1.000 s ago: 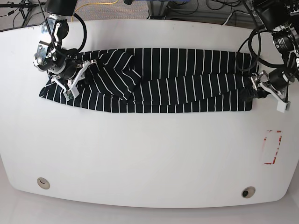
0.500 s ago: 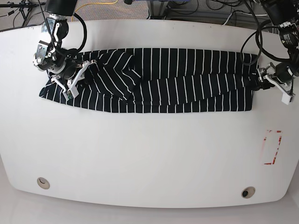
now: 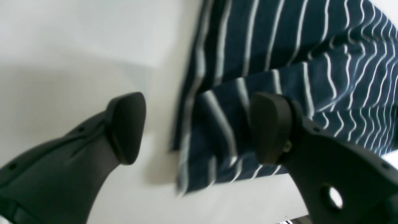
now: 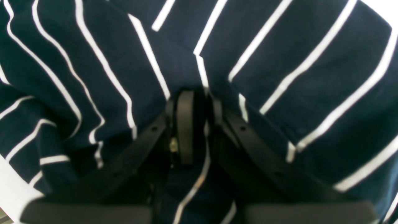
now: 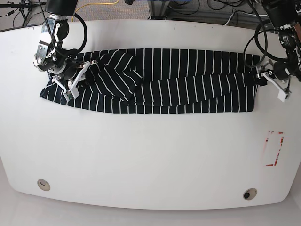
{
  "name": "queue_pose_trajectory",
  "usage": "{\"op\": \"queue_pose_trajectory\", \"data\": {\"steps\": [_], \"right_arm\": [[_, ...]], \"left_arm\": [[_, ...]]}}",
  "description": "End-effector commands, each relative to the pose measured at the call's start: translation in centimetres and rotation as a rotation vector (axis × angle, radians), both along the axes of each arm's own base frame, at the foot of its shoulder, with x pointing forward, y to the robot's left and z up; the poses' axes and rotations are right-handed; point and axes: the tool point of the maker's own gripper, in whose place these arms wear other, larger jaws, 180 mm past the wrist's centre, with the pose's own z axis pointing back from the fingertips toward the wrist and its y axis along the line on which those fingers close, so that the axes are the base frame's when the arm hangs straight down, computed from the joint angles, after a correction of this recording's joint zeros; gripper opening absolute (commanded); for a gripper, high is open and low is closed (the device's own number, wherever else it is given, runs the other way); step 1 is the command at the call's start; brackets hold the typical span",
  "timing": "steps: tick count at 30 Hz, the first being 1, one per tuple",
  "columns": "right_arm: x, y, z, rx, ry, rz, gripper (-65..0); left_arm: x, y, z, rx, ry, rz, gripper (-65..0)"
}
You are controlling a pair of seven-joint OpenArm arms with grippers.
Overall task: Fold the T-shirt properly
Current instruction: 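Grasp the folded shirt ends with both grippers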
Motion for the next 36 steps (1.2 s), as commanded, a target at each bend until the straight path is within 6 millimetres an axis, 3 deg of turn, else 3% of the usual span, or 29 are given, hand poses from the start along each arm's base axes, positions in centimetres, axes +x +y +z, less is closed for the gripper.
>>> {"op": "queue_pose_trajectory", "data": {"steps": [1, 9, 11, 15, 18, 20, 24, 29, 36], "right_arm": [[-0.9, -0.6, -0.7, -0.046, 0.052, 0.017, -57.1], [-0.9, -0.5, -0.7, -0.043, 0.052, 0.017, -57.1], [-0.9, -0.5, -0.7, -0.043, 0.052, 0.017, -57.1], [-0.9, -0.5, -0.7, -0.043, 0.052, 0.017, -57.1], [-0.9, -0.5, -0.7, -0.043, 0.052, 0.017, -57.1], [-0.9, -0.5, -0.7, -0.043, 0.052, 0.017, -57.1], [-0.9, -0.4, -0.7, -0.042, 0.052, 0.017, -57.1], [-0.7, -0.4, -0.6, -0.042, 0.048, 0.017, -57.1], [-0.4, -0.4, -0.4, -0.042, 0.040, 0.017, -57.1]], "left_arm": [[0.9, -0.6, 0.0, -0.015, -0.005, -0.018, -15.6], [1.1, -2.7, -0.8, -0.068, -0.001, -0.022, -16.3], [1.1, -2.8, -0.8, -0.070, -0.001, -0.022, -20.0], [1.0, -3.3, -1.2, -0.083, 0.006, -0.020, -38.3], [1.0, -3.3, -1.3, -0.086, 0.006, -0.018, -56.5], [1.1, -3.4, -1.1, -0.083, 0.001, -0.020, -62.8], [1.5, -3.4, -0.3, -0.072, -0.026, -0.030, -62.5], [3.1, -4.1, 3.1, -0.006, -0.133, -0.090, -62.5], [3.8, -9.1, 7.1, 0.096, -0.249, -0.345, -62.5]]}}
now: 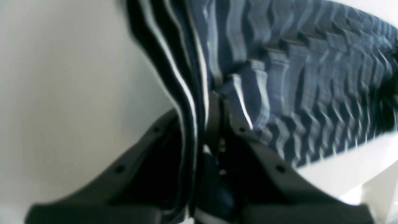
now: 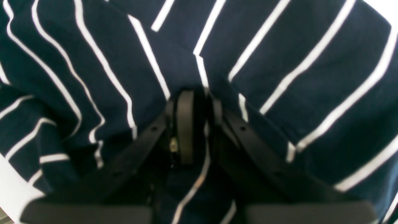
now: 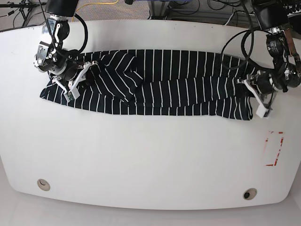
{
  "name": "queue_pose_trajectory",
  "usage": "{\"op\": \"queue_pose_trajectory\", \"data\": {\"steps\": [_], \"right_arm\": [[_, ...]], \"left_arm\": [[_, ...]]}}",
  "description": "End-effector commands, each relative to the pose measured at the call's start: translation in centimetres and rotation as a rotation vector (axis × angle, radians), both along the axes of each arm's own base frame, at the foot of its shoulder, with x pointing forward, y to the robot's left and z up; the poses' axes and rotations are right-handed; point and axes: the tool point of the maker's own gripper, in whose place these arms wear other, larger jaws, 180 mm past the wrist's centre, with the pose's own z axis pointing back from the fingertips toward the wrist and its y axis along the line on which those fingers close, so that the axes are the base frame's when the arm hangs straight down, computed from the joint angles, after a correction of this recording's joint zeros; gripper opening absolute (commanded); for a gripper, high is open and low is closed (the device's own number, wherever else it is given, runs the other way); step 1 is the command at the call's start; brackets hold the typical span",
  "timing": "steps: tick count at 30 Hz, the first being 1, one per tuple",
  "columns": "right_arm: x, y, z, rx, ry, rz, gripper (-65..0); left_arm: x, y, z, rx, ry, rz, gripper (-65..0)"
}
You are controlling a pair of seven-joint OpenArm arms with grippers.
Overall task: Fold the T-shirt properly
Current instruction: 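Grasp the folded shirt ends with both grippers, then carry the strip end with the left gripper toward the right gripper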
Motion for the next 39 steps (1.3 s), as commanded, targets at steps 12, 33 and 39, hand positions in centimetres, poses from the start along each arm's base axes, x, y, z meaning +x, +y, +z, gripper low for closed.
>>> {"op": "queue_pose_trajectory", "data": {"steps": [12, 33, 39], "right_arm": [[0.3, -0.5, 0.0, -0.043, 0.021, 0.017, -57.1], [0.3, -0.5, 0.1, -0.044, 0.020, 0.017, -57.1], [0.2, -0.5, 0.0, -0.044, 0.021, 0.017, -57.1]], "left_arm": [[0.4, -13.8, 3.2, -0.096, -0.142, -0.360, -62.2], [0.6, -21.9, 1.4, -0.235, -0.074, -0.366, -62.1], [1.5, -23.2, 2.3, -0.262, -0.091, -0.375, -61.2]]}}
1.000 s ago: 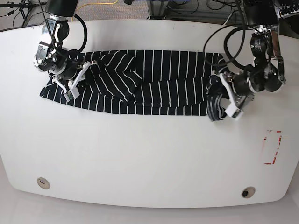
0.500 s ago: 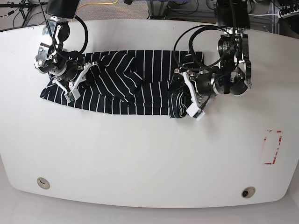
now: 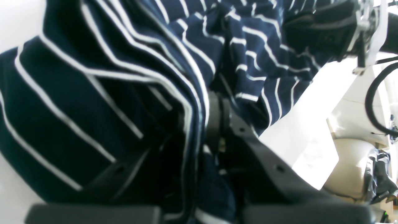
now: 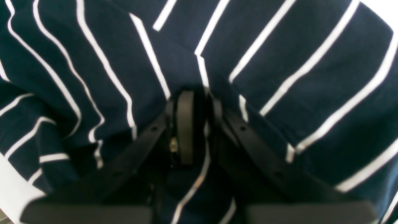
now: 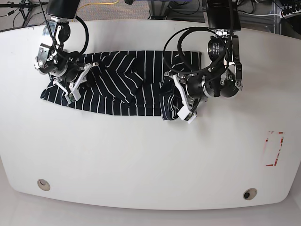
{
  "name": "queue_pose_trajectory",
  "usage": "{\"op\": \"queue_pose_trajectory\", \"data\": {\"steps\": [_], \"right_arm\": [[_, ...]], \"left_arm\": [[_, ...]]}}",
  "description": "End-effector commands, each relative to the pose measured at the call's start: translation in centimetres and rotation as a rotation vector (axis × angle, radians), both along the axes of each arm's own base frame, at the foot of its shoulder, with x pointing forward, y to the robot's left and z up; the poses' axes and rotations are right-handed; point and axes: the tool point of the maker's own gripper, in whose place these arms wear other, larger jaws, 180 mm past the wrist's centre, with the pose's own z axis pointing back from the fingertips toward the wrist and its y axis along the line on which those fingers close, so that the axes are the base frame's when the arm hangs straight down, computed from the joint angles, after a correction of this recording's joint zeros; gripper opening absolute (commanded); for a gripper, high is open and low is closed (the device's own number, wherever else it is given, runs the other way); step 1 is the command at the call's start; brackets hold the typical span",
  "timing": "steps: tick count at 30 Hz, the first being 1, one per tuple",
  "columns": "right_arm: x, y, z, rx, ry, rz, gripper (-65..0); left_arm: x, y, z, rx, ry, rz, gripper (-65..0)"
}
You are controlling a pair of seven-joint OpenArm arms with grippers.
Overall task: Fold the T-shirt properly
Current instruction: 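Carry the strip end with the left gripper toward the right gripper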
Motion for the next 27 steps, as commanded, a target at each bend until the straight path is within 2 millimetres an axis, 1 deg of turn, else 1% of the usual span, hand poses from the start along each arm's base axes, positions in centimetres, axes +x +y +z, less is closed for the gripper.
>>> {"op": "queue_pose_trajectory", "data": {"steps": [1, 4, 6, 8, 11, 13, 15, 16, 19, 20, 22, 23, 26, 27], "right_arm": [[-0.3, -0.7, -0.1, -0.035, 0.021, 0.010, -57.1], [-0.3, -0.7, -0.1, -0.035, 0.021, 0.010, -57.1], [-0.3, -0.7, -0.1, -0.035, 0.021, 0.010, -57.1], [-0.3, -0.6, -0.2, -0.035, 0.021, 0.011, -57.1], [-0.3, -0.7, -0.1, -0.036, 0.021, 0.012, -57.1], [-0.3, -0.7, -0.1, -0.036, 0.021, 0.012, -57.1], [-0.3, -0.7, -0.1, -0.036, 0.021, 0.012, -57.1], [-0.3, -0.7, -0.1, -0.036, 0.021, 0.012, -57.1], [-0.3, -0.6, -0.1, -0.037, 0.022, 0.013, -57.1], [-0.3, -0.6, -0.1, -0.037, 0.022, 0.013, -57.1], [-0.4, -0.6, -0.2, -0.037, 0.023, 0.013, -57.1], [-0.4, -0.7, -0.2, -0.036, 0.024, 0.011, -57.1], [-0.4, -0.7, -0.2, -0.036, 0.024, 0.011, -57.1], [-0.4, -0.7, -0.2, -0.037, 0.023, 0.012, -57.1]], "left_arm": [[1.3, -1.3, 2.0, -0.053, -0.056, -0.007, -60.6], [1.5, -1.6, 2.2, -0.056, -0.060, -0.017, -52.4], [1.8, -1.8, 2.6, -0.063, -0.072, -0.020, -44.7], [1.9, -2.7, 3.2, -0.083, -0.071, -0.034, -37.5], [1.6, -3.7, 3.9, -0.096, -0.054, -0.072, -29.6], [1.4, -3.7, 4.3, -0.090, -0.050, -0.098, -28.5], [1.7, -4.1, 5.9, -0.127, -0.090, -0.107, -28.5], [1.6, -4.5, 7.1, -0.161, -0.122, -0.124, -28.5], [0.4, -6.4, 10.0, -0.243, -0.188, -0.199, -28.3], [0.2, -6.7, 10.5, -0.254, -0.199, -0.214, -28.3], [0.1, -6.7, 10.7, -0.253, -0.209, -0.215, -28.3], [0.3, -6.3, 10.4, -0.234, -0.209, -0.209, -28.3], [1.2, -4.1, 8.9, -0.155, -0.195, -0.162, -28.3], [1.8, -2.7, 8.1, -0.115, -0.185, -0.130, -28.3]]}}
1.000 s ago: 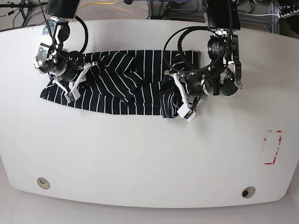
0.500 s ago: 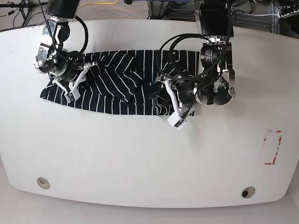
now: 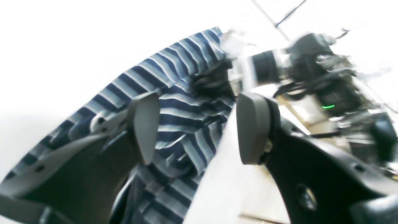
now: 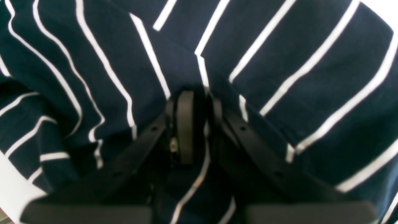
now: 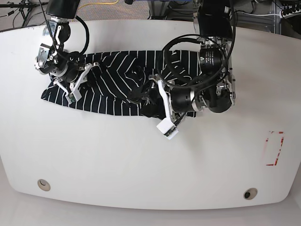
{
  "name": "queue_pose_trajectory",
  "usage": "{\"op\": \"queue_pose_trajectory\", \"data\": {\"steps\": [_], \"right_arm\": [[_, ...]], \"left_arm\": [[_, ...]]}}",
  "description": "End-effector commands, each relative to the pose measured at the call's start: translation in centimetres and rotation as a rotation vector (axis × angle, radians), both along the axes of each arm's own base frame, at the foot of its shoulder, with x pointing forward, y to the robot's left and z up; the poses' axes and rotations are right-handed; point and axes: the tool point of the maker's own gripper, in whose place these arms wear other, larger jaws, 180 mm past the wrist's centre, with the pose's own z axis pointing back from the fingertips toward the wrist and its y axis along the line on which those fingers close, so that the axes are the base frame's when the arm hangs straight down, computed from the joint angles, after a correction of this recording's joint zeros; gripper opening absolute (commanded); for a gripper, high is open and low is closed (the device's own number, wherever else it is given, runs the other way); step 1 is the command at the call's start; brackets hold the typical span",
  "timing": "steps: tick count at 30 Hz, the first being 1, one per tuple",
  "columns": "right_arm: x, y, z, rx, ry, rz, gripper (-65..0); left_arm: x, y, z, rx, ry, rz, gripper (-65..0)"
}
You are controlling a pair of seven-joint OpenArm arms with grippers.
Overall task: Fold the T-shirt properly
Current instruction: 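Carry the strip end with the left gripper toward the right gripper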
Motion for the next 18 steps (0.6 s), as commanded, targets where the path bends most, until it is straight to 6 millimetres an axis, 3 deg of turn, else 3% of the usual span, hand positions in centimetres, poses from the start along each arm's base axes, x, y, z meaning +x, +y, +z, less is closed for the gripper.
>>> {"op": "queue_pose_trajectory", "data": {"steps": [1, 6, 10, 14, 18], "right_arm": [[-0.3, -0.8, -0.2, -0.047, 0.025, 0.010, -57.1], [-0.4, -0.8, -0.2, -0.048, 0.024, 0.011, -57.1], [-0.3, -0.7, -0.1, -0.047, 0.021, 0.011, -57.1], [-0.3, -0.3, -0.2, -0.036, 0.021, 0.010, -57.1], [-0.3, -0.2, -0.2, -0.032, 0.021, 0.008, -57.1]], "left_arm": [[1.6, 3.1, -0.9, 0.073, -0.010, 0.075, -28.3], [2.4, 8.3, -4.1, 0.196, 0.051, 0.180, -30.0], [1.9, 11.6, -5.8, 0.235, 0.100, 0.236, -40.7], [1.6, 12.8, -6.8, 0.250, 0.121, 0.262, -52.8], [0.9, 12.9, -7.8, 0.255, 0.157, 0.259, -54.4]]}}
